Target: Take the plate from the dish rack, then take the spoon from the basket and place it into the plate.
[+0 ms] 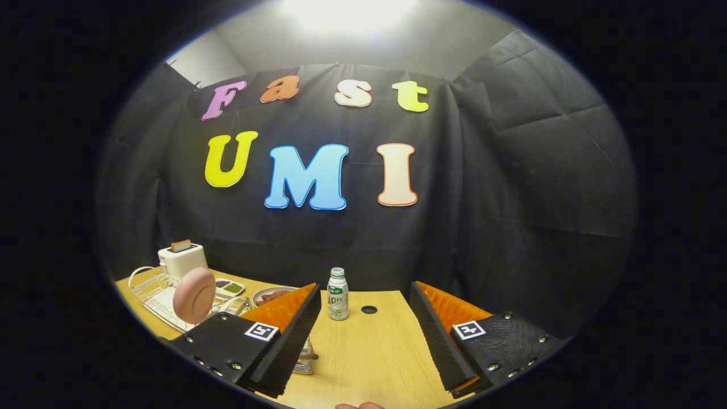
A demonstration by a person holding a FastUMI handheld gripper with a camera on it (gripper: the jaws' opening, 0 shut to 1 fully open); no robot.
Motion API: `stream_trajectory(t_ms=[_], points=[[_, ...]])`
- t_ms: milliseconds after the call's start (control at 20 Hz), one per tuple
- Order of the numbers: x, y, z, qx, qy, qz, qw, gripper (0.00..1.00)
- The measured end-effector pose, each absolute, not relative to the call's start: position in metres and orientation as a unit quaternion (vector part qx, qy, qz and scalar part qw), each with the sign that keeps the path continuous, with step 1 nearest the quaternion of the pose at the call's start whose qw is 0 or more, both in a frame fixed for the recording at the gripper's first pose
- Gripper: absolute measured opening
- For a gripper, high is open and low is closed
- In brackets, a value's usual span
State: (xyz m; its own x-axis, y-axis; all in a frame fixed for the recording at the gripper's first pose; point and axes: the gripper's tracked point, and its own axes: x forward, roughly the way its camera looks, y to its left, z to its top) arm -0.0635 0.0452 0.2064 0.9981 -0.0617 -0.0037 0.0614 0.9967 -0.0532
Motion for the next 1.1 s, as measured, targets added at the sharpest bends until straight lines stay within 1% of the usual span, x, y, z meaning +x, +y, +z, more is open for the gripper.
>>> stream_trajectory(t_ms=[250,700,850,1100], points=[[-0.054,0.099,0.233,-0.004,0.003,-0.014,1.000,0.96],[-0.025,0.226,0.237,-0.037,0.043,0.074,0.996,0.96],[-0.013,0.263,0.228,-0.042,0.071,0.092,0.992,0.96],[0.001,0.311,0.199,-0.043,0.155,0.123,0.979,0.96]])
